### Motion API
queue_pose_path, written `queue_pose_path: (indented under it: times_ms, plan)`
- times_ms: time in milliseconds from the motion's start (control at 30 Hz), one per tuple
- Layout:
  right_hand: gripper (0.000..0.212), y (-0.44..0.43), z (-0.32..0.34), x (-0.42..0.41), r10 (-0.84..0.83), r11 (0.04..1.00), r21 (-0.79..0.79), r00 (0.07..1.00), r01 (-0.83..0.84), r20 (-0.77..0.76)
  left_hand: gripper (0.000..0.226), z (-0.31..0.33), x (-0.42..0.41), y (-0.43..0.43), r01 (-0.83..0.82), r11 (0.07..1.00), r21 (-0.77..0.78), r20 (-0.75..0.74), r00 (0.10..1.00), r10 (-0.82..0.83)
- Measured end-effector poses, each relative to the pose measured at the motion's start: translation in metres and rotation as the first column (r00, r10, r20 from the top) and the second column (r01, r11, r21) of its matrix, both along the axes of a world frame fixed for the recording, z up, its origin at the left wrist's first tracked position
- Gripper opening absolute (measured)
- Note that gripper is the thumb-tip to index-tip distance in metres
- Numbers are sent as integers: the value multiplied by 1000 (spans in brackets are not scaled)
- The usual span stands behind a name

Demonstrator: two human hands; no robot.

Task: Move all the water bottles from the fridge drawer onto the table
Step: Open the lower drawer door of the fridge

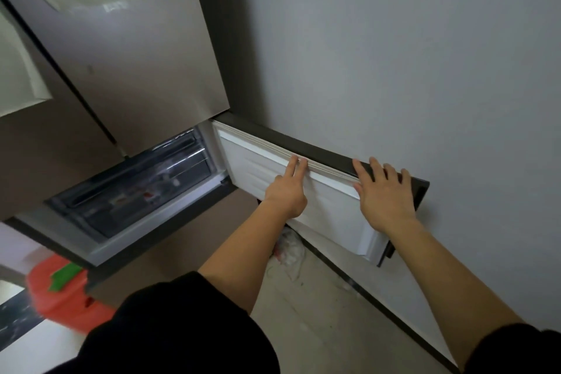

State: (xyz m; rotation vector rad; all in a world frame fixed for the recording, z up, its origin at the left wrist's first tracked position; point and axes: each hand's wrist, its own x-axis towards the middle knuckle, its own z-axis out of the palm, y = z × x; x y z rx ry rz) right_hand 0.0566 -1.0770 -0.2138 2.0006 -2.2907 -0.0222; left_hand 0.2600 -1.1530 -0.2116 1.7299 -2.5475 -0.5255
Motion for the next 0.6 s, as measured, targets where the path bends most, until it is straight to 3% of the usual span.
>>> queue_pose_path:
  times_ms: [100, 233, 333, 467, 600]
  plan:
    - [59, -3, 3, -2, 0, 1000, 17, 1000, -1, 21, 89, 3, 2, 3, 2, 1000, -2, 4, 1000, -2]
    - [62, -10, 4, 8, -52, 999, 15, 995, 51, 80, 74, 2, 34, 9, 55, 996, -70, 42, 998, -52]
    - [69, -19, -3, 32, -67, 994, -80, 994, 74, 92, 70, -12, 85, 23, 10, 995, -96, 109, 994, 1]
    - [79, -42, -12, 95, 157, 955, -267, 983, -127, 92, 75, -35, 172, 29, -139, 982, -126, 178, 971, 160]
    - [85, -72, -24, 183, 381, 912, -221, 914, -347, 140, 78, -46, 248, 26, -299, 950, -87, 236, 920, 312]
